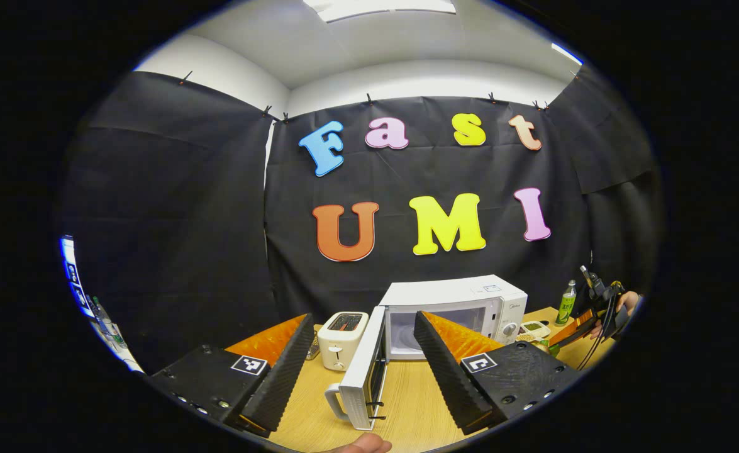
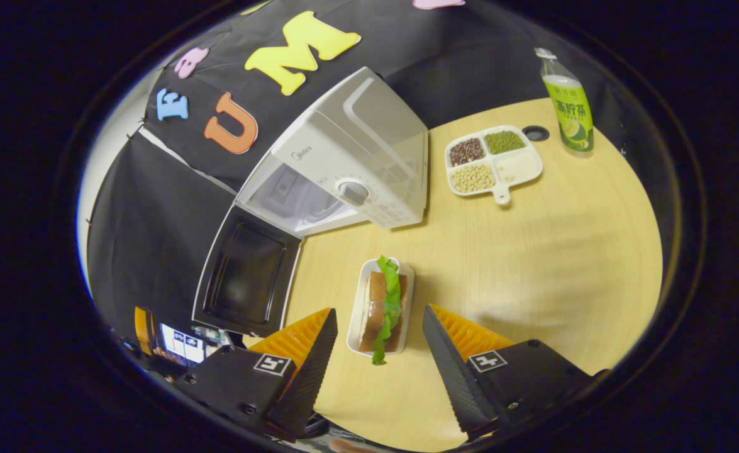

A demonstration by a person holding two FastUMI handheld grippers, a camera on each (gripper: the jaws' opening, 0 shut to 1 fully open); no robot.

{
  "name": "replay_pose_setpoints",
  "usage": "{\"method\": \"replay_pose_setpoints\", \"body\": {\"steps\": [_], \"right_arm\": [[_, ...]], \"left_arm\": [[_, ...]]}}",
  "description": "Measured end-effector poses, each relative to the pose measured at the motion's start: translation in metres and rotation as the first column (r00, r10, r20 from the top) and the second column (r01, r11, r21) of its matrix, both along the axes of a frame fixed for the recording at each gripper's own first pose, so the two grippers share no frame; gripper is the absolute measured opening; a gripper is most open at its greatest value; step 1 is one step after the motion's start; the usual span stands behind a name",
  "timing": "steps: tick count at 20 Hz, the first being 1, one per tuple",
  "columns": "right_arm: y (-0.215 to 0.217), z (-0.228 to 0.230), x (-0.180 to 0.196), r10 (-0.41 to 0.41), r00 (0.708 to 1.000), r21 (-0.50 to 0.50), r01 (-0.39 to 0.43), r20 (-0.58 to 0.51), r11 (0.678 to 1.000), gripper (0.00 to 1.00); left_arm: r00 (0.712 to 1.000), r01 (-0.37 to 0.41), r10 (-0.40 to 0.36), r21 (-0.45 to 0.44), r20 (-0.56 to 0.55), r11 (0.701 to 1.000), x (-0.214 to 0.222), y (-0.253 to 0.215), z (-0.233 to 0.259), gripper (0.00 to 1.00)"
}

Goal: Open the microwave oven with the left hand, put the food in, and close the microwave oven.

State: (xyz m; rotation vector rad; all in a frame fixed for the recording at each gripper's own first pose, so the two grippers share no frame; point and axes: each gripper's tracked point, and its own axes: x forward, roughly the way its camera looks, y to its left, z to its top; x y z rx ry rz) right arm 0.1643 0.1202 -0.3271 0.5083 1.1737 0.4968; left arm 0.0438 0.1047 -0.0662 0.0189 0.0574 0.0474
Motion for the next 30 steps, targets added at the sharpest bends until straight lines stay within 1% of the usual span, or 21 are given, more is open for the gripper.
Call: {"method": "replay_pose_setpoints", "body": {"steps": [1, 2, 3, 5, 6, 7, 8, 9, 13, 14, 15, 16, 18, 19, 20, 21, 22, 25, 26, 27, 30], "right_arm": [[0.004, -0.004, -0.001, 0.001, 0.999, 0.027, 0.0, -0.033, 1.0, 0.75], [0.008, -0.009, 0.0, -0.006, 0.998, 0.047, 0.009, -0.066, 0.999, 0.83], [0.01, -0.013, 0.002, -0.014, 0.995, 0.063, 0.02, -0.095, 0.998, 0.81], [0.013, -0.019, 0.002, -0.014, 0.99, 0.076, 0.025, -0.137, 0.997, 0.7], [0.012, -0.024, 0.002, -0.02, 0.988, 0.068, 0.03, -0.153, 0.997, 0.45], [0.01, -0.025, 0.004, -0.036, 0.985, 0.071, 0.049, -0.167, 0.996, 0.35], [0.012, -0.025, 0.0, -0.024, 0.985, 0.066, 0.035, -0.169, 0.997, 0.29], [0.011, -0.024, -0.002, -0.017, 0.986, 0.057, 0.026, -0.163, 0.998, 0.35], [0.014, -0.001, -0.008, -0.005, 0.995, 0.025, 0.007, -0.101, 1.0, 0.33], [0.016, 0.006, -0.01, -0.002, 0.997, 0.017, 0.004, -0.077, 1.0, 0.24], [0.017, 0.014, -0.011, 0.0, 0.999, 0.004, 0.001, -0.052, 1.0, 0.24], [0.019, 0.023, -0.015, 0.007, 1.0, -0.009, -0.007, -0.025, 1.0, 0.32], [0.025, 0.039, -0.023, 0.033, 0.999, -0.05, -0.031, 0.038, 0.998, 0.31], [0.027, 0.047, -0.027, 0.051, 0.996, -0.082, -0.045, 0.075, 0.996, 0.22], [0.031, 0.053, -0.032, 0.068, 0.991, -0.115, -0.054, 0.115, 0.992, 0.31], [0.035, 0.059, -0.036, 0.086, 0.984, -0.149, -0.063, 0.153, 0.987, 0.31], [0.041, 0.065, -0.042, 0.108, 0.976, -0.184, -0.074, 0.187, 0.98, 0.23], [0.064, 0.076, -0.058, 0.195, 0.943, -0.276, -0.118, 0.271, 0.954, 0.22], [0.072, 0.078, -0.062, 0.225, 0.928, -0.307, -0.13, 0.298, 0.943, 0.31], [0.081, 0.079, -0.065, 0.254, 0.912, -0.339, -0.139, 0.323, 0.931, 0.22], [0.114, 0.08, -0.073, 0.322, 0.862, -0.403, -0.154, 0.391, 0.902, 0.23]], "left_arm": [[1.0, -0.002, 0.002, 0.006, -0.004, 1.0, 0.0, -0.001, -0.001, 0.96], [1.0, -0.002, 0.002, 0.011, -0.009, 1.0, 0.0, -0.003, -0.004, 0.96], [1.0, -0.001, 0.001, 0.017, -0.016, 1.0, 0.0, -0.004, -0.005, 0.93], [1.0, 0.001, 0.0, 0.032, -0.026, 0.999, 0.0, -0.006, -0.009, 0.96], [0.999, -0.004, 0.005, 0.04, -0.033, 0.999, -0.001, -0.004, -0.011, 0.96], [0.999, -0.008, 0.01, 0.049, -0.038, 0.999, -0.002, -0.001, -0.013, 0.96], [0.999, -0.011, 0.014, 0.056, -0.04, 0.998, -0.002, 0.0, -0.014, 0.96], [0.999, -0.014, 0.017, 0.06, -0.044, 0.998, -0.001, 0.0, -0.014, 0.96], [0.999, -0.009, 0.011, 0.049, -0.043, 0.999, -0.004, 0.003, -0.015, 1.0], [0.999, -0.004, 0.006, 0.043, -0.047, 0.999, -0.004, 0.003, -0.018, 0.95], [0.999, -0.001, 0.003, 0.039, -0.048, 0.999, -0.005, 0.003, -0.02, 0.95], [0.999, 0.004, -0.003, 0.036, -0.044, 0.999, -0.005, 0.004, -0.019, 0.96], [0.999, 0.016, -0.014, 0.035, -0.033, 0.999, -0.005, 0.006, -0.021, 0.96], [0.999, 0.025, -0.024, 0.033, -0.032, 0.999, -0.006, 0.005, -0.023, 0.96], [0.999, 0.034, -0.033, 0.026, -0.031, 0.999, -0.005, 0.005, -0.024, 0.96], [0.999, 0.044, -0.044, 0.017, -0.031, 0.999, -0.004, 0.005, -0.025, 0.96], [0.998, 0.056, -0.056, 0.007, -0.031, 0.998, -0.004, 0.004, -0.026, 0.96], [0.996, 0.081, -0.081, -0.02, -0.025, 0.997, -0.007, 0.004, -0.025, 0.96], [0.995, 0.093, -0.094, -0.028, -0.024, 0.995, -0.009, 0.006, -0.026, 0.96], [0.994, 0.104, -0.105, -0.037, -0.026, 0.994, -0.011, 0.006, -0.027, 0.96], [0.993, 0.11, -0.113, -0.073, -0.035, 0.991, -0.013, 0.014, -0.031, 0.96]]}}
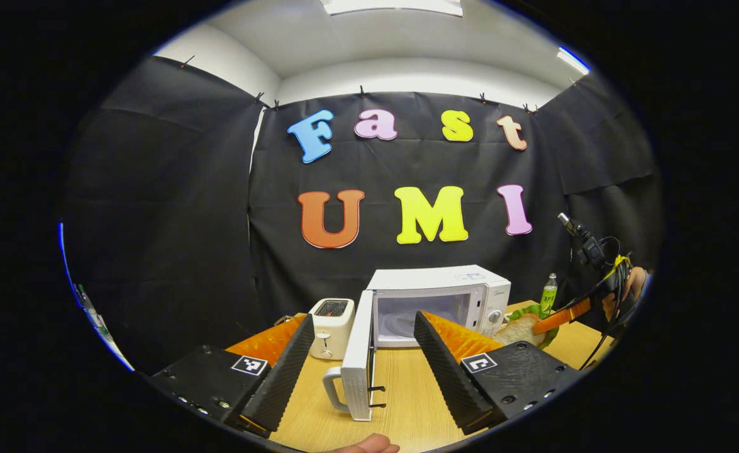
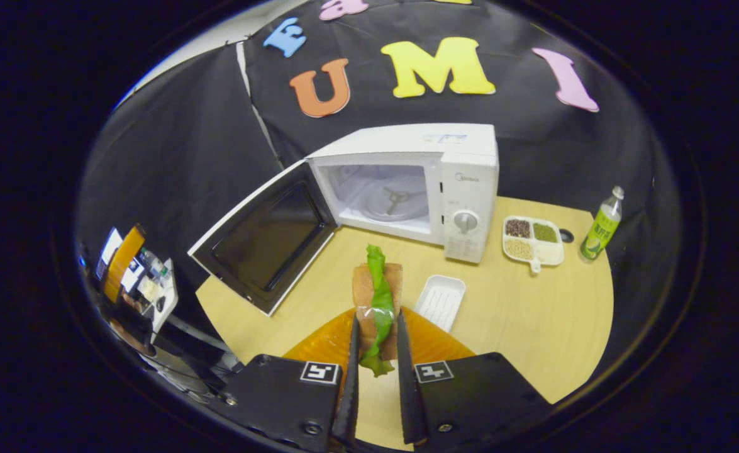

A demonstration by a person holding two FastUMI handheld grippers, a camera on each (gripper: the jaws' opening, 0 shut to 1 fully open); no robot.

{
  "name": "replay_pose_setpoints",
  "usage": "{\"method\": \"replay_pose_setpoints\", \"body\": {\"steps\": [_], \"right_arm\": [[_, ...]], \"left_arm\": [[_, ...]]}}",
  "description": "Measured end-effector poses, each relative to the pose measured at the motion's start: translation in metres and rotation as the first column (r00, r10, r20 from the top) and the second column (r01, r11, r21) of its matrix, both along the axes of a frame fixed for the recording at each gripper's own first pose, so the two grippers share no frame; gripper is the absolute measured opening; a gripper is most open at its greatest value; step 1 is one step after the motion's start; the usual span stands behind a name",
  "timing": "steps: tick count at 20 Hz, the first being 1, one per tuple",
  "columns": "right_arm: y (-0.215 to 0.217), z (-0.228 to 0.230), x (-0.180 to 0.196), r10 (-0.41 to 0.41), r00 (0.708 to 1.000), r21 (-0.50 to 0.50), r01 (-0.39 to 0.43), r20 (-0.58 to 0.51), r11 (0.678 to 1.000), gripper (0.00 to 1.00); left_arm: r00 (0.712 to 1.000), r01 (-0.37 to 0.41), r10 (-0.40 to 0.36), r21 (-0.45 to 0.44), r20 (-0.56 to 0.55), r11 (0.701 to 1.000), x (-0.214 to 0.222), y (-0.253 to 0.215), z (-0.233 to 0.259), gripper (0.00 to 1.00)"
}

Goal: Open the microwave oven with the left hand, put the food in, and close the microwave oven.

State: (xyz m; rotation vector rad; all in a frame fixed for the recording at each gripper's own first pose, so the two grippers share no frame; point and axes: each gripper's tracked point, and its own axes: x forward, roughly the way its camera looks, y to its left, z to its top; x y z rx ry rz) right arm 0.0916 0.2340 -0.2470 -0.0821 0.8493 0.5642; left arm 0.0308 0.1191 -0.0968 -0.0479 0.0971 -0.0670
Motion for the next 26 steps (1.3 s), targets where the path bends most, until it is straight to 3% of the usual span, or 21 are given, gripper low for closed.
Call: {"method": "replay_pose_setpoints", "body": {"steps": [1, 6, 12, 21, 26], "right_arm": [[0.013, 0.001, -0.001, 0.01, 1.0, -0.002, -0.01, 0.026, 1.0, 0.31], [0.073, -0.002, 0.019, 0.022, 0.982, 0.049, -0.032, 0.187, 0.998, 0.3], [0.12, -0.011, 0.076, -0.041, 0.925, 0.06, 0.02, 0.377, 0.998, 0.3], [0.155, -0.058, 0.165, -0.235, 0.838, 0.159, 0.179, 0.493, 0.971, 0.3], [0.172, -0.081, 0.217, -0.402, 0.772, 0.306, 0.279, 0.492, 0.91, 0.3]], "left_arm": [[1.0, 0.0, 0.0, -0.013, -0.008, 1.0, -0.001, 0.004, -0.001, 0.96], [0.997, -0.023, 0.022, -0.008, -0.077, 1.0, -0.005, 0.032, -0.021, 0.96], [0.996, -0.03, 0.029, -0.002, -0.085, 1.0, -0.011, 0.05, -0.025, 0.96], [1.0, -0.01, 0.01, 0.04, 0.008, 0.999, -0.008, 0.049, -0.003, 0.96], [1.0, 0.001, -0.001, 0.008, -0.001, 1.0, 0.003, 0.042, -0.009, 0.96]]}}
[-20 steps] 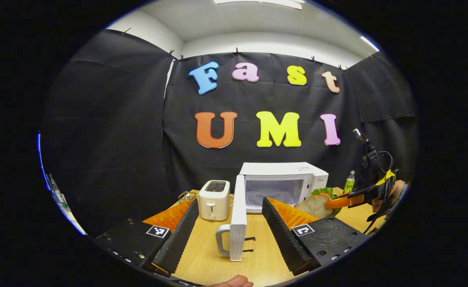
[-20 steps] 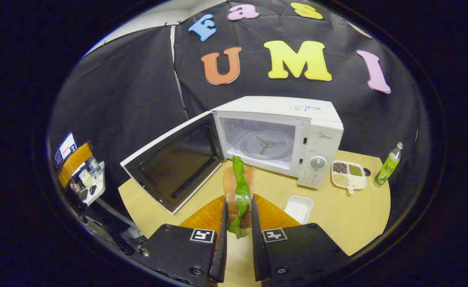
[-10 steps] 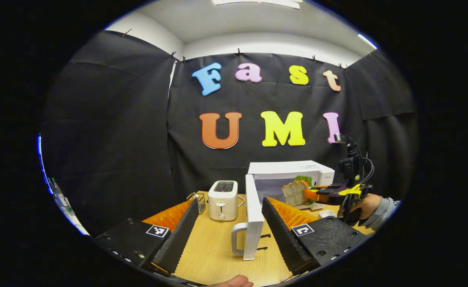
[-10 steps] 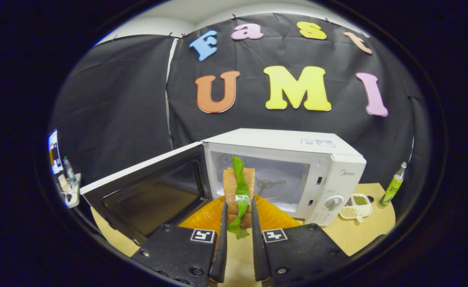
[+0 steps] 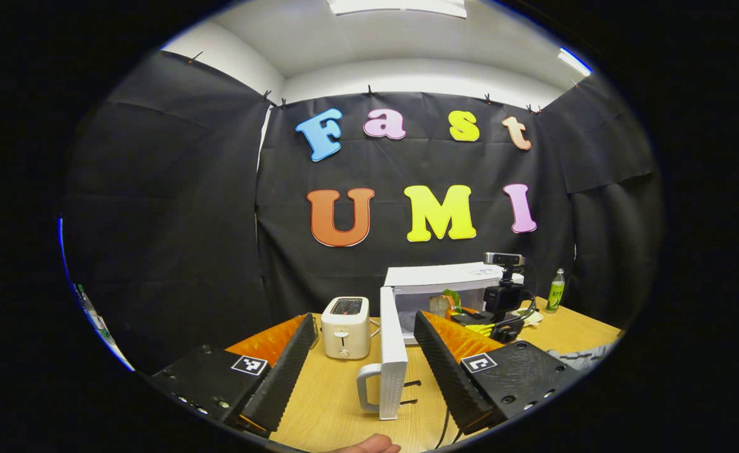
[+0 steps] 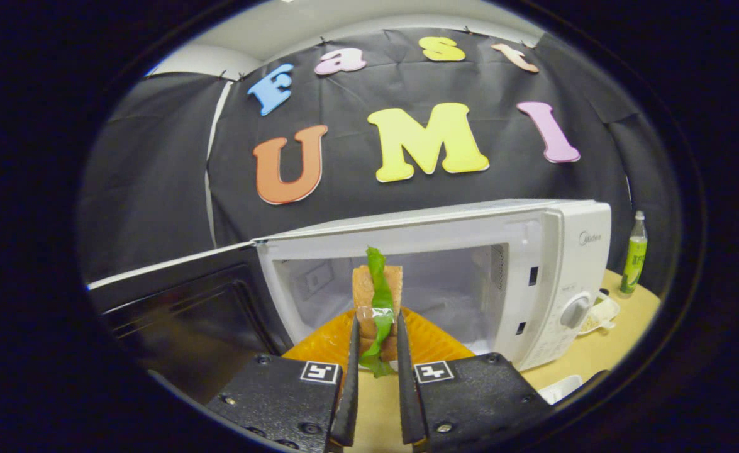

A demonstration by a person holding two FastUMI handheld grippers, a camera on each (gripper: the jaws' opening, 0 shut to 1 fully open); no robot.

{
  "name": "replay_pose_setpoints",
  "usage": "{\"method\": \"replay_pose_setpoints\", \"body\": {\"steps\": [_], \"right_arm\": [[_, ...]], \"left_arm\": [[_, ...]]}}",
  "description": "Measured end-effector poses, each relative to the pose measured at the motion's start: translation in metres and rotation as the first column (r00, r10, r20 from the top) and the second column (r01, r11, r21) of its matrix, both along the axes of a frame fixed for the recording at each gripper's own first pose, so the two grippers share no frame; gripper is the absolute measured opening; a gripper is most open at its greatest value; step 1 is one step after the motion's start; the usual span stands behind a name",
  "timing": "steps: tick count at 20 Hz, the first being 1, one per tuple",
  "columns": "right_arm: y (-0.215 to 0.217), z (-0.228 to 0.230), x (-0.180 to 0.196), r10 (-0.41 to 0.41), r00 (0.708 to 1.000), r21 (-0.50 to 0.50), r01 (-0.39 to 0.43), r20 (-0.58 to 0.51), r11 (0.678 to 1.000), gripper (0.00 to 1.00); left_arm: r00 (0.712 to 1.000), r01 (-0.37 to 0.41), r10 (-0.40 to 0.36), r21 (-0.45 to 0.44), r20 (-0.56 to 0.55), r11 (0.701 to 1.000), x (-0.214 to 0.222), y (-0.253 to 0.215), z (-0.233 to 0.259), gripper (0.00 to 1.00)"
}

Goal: Open the microwave oven with the left hand, put the food in, and close the microwave oven.

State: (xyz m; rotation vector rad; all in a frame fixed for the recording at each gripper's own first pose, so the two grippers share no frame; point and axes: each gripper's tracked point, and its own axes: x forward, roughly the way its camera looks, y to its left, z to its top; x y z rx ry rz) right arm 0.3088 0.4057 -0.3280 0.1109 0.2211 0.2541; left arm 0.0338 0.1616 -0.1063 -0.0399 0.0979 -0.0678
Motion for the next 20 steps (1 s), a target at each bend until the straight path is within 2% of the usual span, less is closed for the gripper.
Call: {"method": "replay_pose_setpoints", "body": {"steps": [3, 5, 8, 11, 12, 13, 14, 16, 17, 18, 19, 20], "right_arm": [[0.012, -0.017, 0.027, -0.053, 0.996, 0.148, 0.063, -0.071, 0.987, 0.31], [0.015, -0.023, 0.044, -0.102, 0.988, 0.254, 0.129, -0.119, 0.959, 0.3], [0.011, -0.027, 0.065, -0.185, 0.968, 0.358, 0.236, -0.171, 0.903, 0.3], [-0.001, -0.037, 0.075, -0.263, 0.939, 0.47, 0.34, -0.222, 0.815, 0.31], [-0.004, -0.044, 0.075, -0.282, 0.929, 0.493, 0.367, -0.239, 0.789, 0.24], [-0.005, -0.05, 0.075, -0.297, 0.921, 0.509, 0.387, -0.251, 0.769, 0.32], [-0.004, -0.055, 0.076, -0.306, 0.916, 0.512, 0.399, -0.259, 0.761, 0.24], [-0.001, -0.065, 0.077, -0.328, 0.911, 0.473, 0.411, -0.252, 0.779, 0.26], [-0.001, -0.066, 0.077, -0.331, 0.917, 0.447, 0.397, -0.222, 0.802, 0.35], [-0.001, -0.066, 0.078, -0.332, 0.924, 0.415, 0.382, -0.191, 0.826, 0.27], [0.001, -0.065, 0.078, -0.334, 0.929, 0.384, 0.371, -0.162, 0.845, 0.36], [-0.001, -0.065, 0.079, -0.342, 0.929, 0.355, 0.371, -0.143, 0.858, 0.29]], "left_arm": [[1.0, -0.022, 0.022, 0.004, -0.014, 1.0, 0.003, 0.008, -0.007, 0.96], [0.999, -0.051, 0.051, 0.017, -0.018, 0.999, 0.004, 0.016, -0.008, 0.96], [0.997, -0.075, 0.076, 0.022, -0.029, 0.997, 0.005, 0.022, -0.011, 0.96], [0.991, -0.119, 0.121, 0.026, -0.059, 0.993, 0.005, 0.035, -0.022, 0.95], [0.99, -0.127, 0.129, 0.025, -0.062, 0.992, 0.004, 0.036, -0.024, 0.96], [0.989, -0.131, 0.133, 0.024, -0.065, 0.991, 0.004, 0.038, -0.024, 0.96], [0.988, -0.134, 0.136, 0.025, -0.07, 0.991, 0.002, 0.039, -0.026, 0.96], [0.987, -0.141, 0.144, 0.037, -0.077, 0.989, -0.002, 0.045, -0.028, 0.96], [0.986, -0.146, 0.149, 0.042, -0.076, 0.988, -0.002, 0.047, -0.028, 0.96], [0.985, -0.149, 0.152, 0.044, -0.076, 0.988, -0.002, 0.048, -0.028, 0.96], [0.986, -0.147, 0.15, 0.041, -0.077, 0.988, -0.002, 0.048, -0.029, 0.96], [0.985, -0.152, 0.155, 0.038, -0.08, 0.988, 0.0, 0.047, -0.029, 0.96]]}}
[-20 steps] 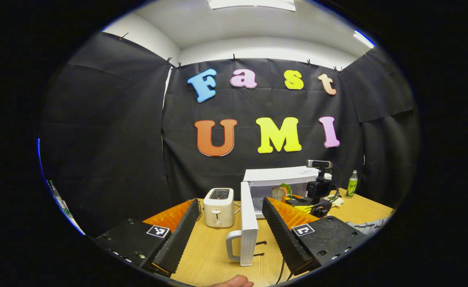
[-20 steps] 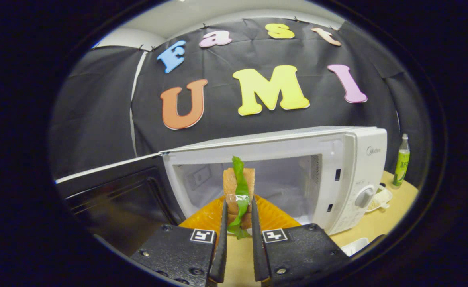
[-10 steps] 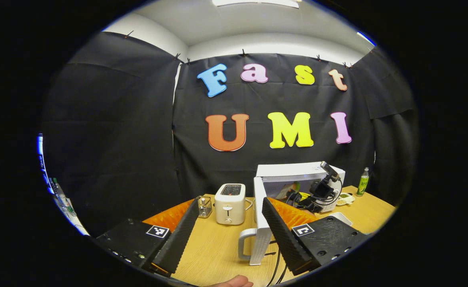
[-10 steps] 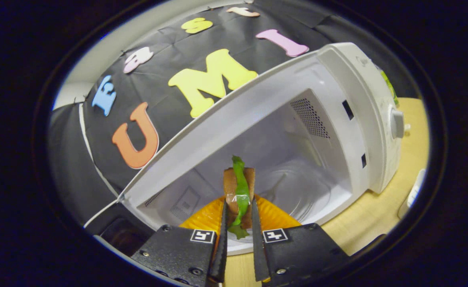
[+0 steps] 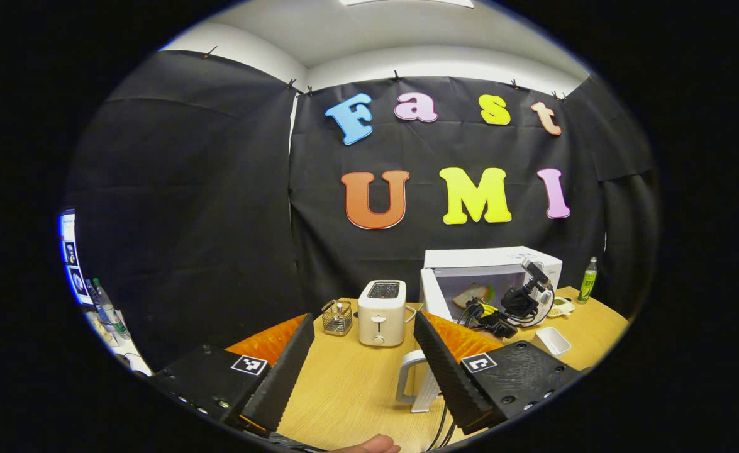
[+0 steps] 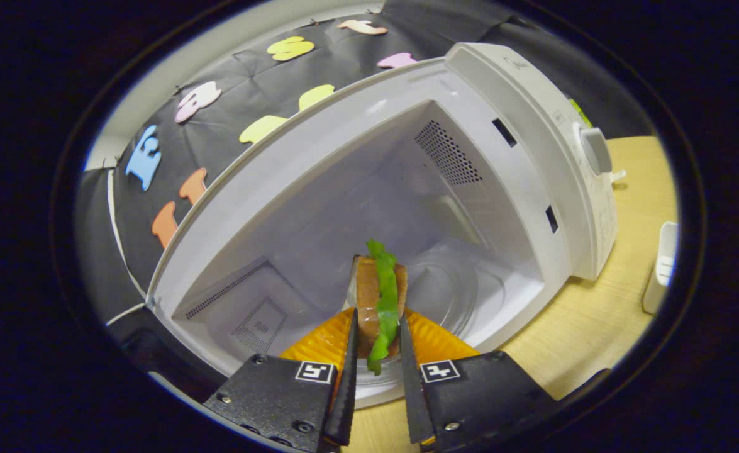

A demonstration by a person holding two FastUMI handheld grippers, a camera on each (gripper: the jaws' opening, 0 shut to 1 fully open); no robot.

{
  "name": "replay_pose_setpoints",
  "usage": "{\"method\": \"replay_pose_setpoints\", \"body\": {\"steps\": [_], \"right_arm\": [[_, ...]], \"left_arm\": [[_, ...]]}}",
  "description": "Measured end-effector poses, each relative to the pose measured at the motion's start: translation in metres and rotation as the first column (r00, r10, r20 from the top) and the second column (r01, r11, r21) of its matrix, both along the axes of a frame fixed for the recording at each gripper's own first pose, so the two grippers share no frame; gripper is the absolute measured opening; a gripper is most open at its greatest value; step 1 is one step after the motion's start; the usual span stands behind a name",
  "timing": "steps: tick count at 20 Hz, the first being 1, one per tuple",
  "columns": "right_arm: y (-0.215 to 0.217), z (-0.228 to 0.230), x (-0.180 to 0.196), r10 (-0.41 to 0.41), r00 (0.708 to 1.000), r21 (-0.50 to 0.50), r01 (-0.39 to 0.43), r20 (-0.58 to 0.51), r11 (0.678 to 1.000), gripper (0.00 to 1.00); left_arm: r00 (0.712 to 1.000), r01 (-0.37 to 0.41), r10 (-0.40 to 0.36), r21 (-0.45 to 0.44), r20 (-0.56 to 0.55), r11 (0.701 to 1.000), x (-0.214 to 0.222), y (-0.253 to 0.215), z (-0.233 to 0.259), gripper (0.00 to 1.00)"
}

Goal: Open the microwave oven with the left hand, put the food in, and close the microwave oven.

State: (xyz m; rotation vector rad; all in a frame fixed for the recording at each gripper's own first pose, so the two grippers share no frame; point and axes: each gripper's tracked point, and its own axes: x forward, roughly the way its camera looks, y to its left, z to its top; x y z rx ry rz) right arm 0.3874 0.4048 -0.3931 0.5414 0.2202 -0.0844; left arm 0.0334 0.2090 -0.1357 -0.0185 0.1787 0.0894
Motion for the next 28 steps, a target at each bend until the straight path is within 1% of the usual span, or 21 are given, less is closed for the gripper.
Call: {"method": "replay_pose_setpoints", "body": {"steps": [1, 2, 3, 6, 7, 8, 9, 11, 12, 14, 16, 17, 18, 21, 22, 23, 24, 25, 26, 27, 28], "right_arm": [[-0.002, -0.001, 0.001, -0.007, 1.0, -0.044, 0.007, 0.004, 0.999, 0.29], [-0.003, -0.002, 0.001, -0.011, 1.0, -0.086, 0.012, 0.009, 0.996, 0.41], [-0.004, -0.002, 0.002, -0.013, 1.0, -0.116, 0.014, 0.012, 0.993, 0.34], [-0.017, -0.007, 0.005, -0.045, 0.999, -0.193, 0.047, 0.015, 0.98, 0.54], [-0.023, -0.008, 0.006, -0.061, 0.998, -0.218, 0.063, 0.015, 0.974, 0.48], [-0.027, -0.011, 0.006, -0.071, 0.997, -0.244, 0.071, 0.01, 0.967, 0.48], [-0.029, -0.015, 0.007, -0.077, 0.997, -0.275, 0.074, -0.001, 0.959, 0.53], [-0.032, -0.013, 0.005, -0.071, 0.997, -0.306, 0.066, -0.007, 0.95, 0.78], [-0.034, -0.011, 0.004, -0.061, 0.998, -0.298, 0.054, -0.014, 0.953, 0.76], [-0.034, -0.003, -0.003, -0.025, 1.0, -0.287, 0.019, -0.016, 0.958, 0.96], [-0.033, 0.007, -0.012, 0.012, 1.0, -0.316, -0.011, 0.0, 0.949, 0.91], [-0.034, 0.012, -0.018, 0.032, 0.999, -0.328, -0.028, 0.006, 0.944, 1.0], [-0.032, 0.015, -0.024, 0.057, 0.998, -0.338, -0.051, 0.008, 0.94, 0.91], [-0.035, 0.036, -0.048, 0.109, 0.994, -0.35, -0.096, 0.018, 0.932, 0.91], [-0.038, 0.043, -0.056, 0.118, 0.993, -0.356, -0.104, 0.018, 0.929, 1.0], [-0.041, 0.053, -0.065, 0.129, 0.991, -0.356, -0.112, 0.026, 0.928, 1.0], [-0.042, 0.062, -0.075, 0.148, 0.989, -0.357, -0.129, 0.027, 0.925, 0.91], [-0.045, 0.07, -0.086, 0.168, 0.986, -0.355, -0.15, 0.019, 0.923, 0.92], [-0.047, 0.08, -0.097, 0.187, 0.982, -0.353, -0.168, 0.021, 0.921, 1.0], [-0.048, 0.091, -0.11, 0.215, 0.976, -0.355, -0.194, 0.019, 0.915, 0.91], [-0.051, 0.103, -0.123, 0.237, 0.971, -0.36, -0.212, 0.026, 0.909, 0.91]], "left_arm": [[1.0, -0.01, 0.01, -0.003, -0.002, 1.0, 0.002, 0.001, -0.003, 0.96], [1.0, -0.018, 0.018, -0.004, -0.006, 1.0, 0.002, 0.004, -0.006, 0.96], [1.0, -0.018, 0.018, -0.002, -0.009, 1.0, 0.003, 0.002, -0.007, 0.96], [1.0, -0.017, 0.017, 0.017, -0.018, 1.0, 0.003, 0.001, -0.009, 0.96], [1.0, -0.018, 0.019, 0.025, -0.016, 1.0, 0.002, 0.001, -0.008, 0.96], [1.0, -0.028, 0.029, 0.034, -0.012, 0.999, 0.001, 0.004, -0.006, 0.96], [0.999, -0.043, 0.043, 0.046, -0.004, 0.998, 0.0, 0.008, -0.004, 0.96], [0.998, -0.066, 0.065, 0.059, 0.017, 0.996, -0.001, 0.015, 0.0, 0.96], [0.997, -0.079, 0.078, 0.057, 0.022, 0.995, -0.002, 0.018, 0.0, 0.96], [0.997, -0.082, 0.081, 0.051, 0.011, 0.995, -0.002, 0.021, -0.004, 0.95], [0.997, -0.082, 0.081, 0.037, 0.008, 0.996, -0.004, 0.024, -0.005, 0.96], [0.997, -0.074, 0.074, 0.029, 0.003, 0.997, -0.005, 0.025, -0.007, 0.95], [0.998, -0.063, 0.063, 0.019, 0.001, 0.998, -0.005, 0.023, -0.009, 0.95], [1.0, -0.017, 0.017, -0.025, 0.023, 1.0, -0.003, 0.019, -0.011, 0.96], [0.999, -0.02, 0.021, -0.04, 0.028, 0.999, -0.003, 0.024, -0.012, 0.95], [0.999, -0.023, 0.026, -0.061, 0.043, 0.998, -0.002, 0.026, -0.013, 0.89], [0.998, -0.023, 0.027, -0.082, 0.054, 0.996, -0.001, 0.027, -0.013, 0.95], [0.998, -0.01, 0.016, -0.099, 0.058, 0.995, 0.0, 0.027, -0.015, 0.95], [0.998, -0.006, 0.013, -0.11, 0.061, 0.994, 0.003, 0.028, -0.02, 0.91], [0.998, -0.004, 0.01, -0.107, 0.058, 0.994, 0.005, 0.029, -0.024, 0.85], [0.998, -0.008, 0.014, -0.104, 0.055, 0.995, 0.009, 0.032, -0.03, 0.63]]}}
